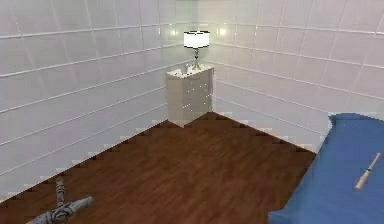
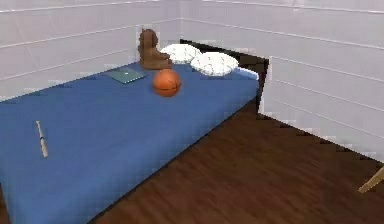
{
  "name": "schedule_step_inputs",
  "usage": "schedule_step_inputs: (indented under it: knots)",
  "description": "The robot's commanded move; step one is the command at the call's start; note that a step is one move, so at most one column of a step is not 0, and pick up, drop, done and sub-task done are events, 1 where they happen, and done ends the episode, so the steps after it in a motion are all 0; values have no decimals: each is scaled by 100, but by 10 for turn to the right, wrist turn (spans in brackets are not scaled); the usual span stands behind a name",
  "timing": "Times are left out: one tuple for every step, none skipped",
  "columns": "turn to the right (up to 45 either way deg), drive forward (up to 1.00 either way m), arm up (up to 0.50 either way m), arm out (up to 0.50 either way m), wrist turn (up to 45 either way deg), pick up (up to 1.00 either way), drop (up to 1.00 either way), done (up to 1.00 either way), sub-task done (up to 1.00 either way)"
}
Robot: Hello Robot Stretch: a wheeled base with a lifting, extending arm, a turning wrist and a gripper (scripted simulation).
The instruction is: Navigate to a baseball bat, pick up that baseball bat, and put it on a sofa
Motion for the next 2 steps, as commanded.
schedule_step_inputs:
  knots:
    - [-390, 0, 0, 0, 0, 0, 0, 0, 0]
    - [450, 0, 0, 0, 0, 0, 0, 0, 0]
